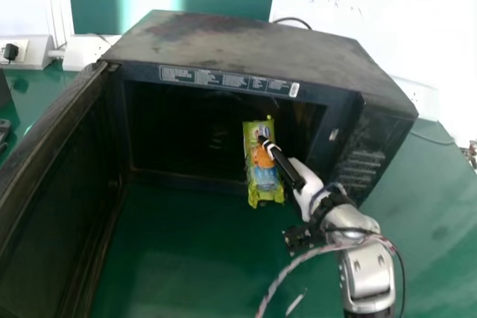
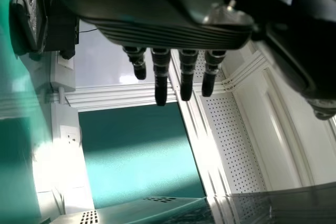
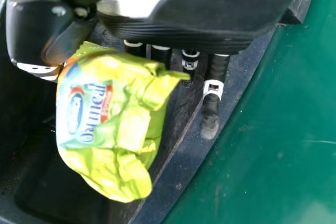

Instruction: Put biscuit inside oven

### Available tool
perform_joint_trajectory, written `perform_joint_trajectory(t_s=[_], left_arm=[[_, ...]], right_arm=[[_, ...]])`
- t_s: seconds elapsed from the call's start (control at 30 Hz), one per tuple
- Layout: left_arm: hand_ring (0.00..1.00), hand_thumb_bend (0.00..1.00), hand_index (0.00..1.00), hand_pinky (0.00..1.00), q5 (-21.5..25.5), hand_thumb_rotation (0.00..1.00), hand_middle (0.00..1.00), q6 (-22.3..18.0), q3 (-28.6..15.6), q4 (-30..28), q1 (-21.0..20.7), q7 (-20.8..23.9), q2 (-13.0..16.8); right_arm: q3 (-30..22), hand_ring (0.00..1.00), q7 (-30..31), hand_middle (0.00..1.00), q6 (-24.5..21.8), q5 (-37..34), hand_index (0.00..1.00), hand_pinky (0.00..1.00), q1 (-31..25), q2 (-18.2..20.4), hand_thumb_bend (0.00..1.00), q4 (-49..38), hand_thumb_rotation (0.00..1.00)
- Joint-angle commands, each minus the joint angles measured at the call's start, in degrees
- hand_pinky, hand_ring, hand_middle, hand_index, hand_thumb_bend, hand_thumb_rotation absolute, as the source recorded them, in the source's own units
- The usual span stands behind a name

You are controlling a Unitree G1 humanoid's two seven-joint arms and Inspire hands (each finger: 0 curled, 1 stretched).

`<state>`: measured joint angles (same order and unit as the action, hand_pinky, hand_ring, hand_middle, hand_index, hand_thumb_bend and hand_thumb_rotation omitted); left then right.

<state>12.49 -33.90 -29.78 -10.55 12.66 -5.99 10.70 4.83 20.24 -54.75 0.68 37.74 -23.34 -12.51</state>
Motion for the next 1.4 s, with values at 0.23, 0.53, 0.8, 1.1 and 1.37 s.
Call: perform_joint_trajectory(t_s=[0.23, 0.53, 0.8, 1.1, 1.37], left_arm=[[0.87, 0.85, 0.96, 0.74, 0.2, 0.99, 0.95, -0.3, 0.8, -0.9, 0.9, 0.0, -0.6], [0.87, 0.86, 0.96, 0.73, 0.1, 0.99, 0.95, -0.6, 0.9, -1.1, 1.3, 0.0, -0.9], [0.87, 0.86, 0.96, 0.73, -0.4, 0.98, 0.95, -0.7, 0.9, -1.2, 1.5, 0.2, -0.8], [0.87, 0.86, 0.96, 0.72, -0.5, 0.99, 0.95, -0.9, 1.1, -1.5, 1.8, 0.4, -1.2], [0.87, 0.85, 0.96, 0.71, -0.6, 0.98, 0.95, -0.9, 1.2, -2.0, 2.0, 0.6, -1.4]], right_arm=[[1.9, 0.29, -1.1, 0.39, 2.1, 0.1, 0.5, 0.24, 5.7, 2.4, 0.52, 5.6, 0.0], [3.7, 0.27, -2.0, 0.39, 6.0, 1.9, 0.5, 0.22, 6.8, 3.1, 0.52, 9.0, 0.0], [5.6, 0.29, -4.7, 0.4, 8.9, 5.2, 0.51, 0.24, 7.5, 5.5, 0.52, 11.9, 0.0], [8.1, 0.29, -5.3, 0.4, 14.2, 9.1, 0.51, 0.24, 8.6, 6.2, 0.52, 15.7, 0.0], [7.7, 0.3, -6.0, 0.41, 16.5, 10.3, 0.53, 0.26, 11.5, 8.1, 0.52, 22.0, 0.0]])
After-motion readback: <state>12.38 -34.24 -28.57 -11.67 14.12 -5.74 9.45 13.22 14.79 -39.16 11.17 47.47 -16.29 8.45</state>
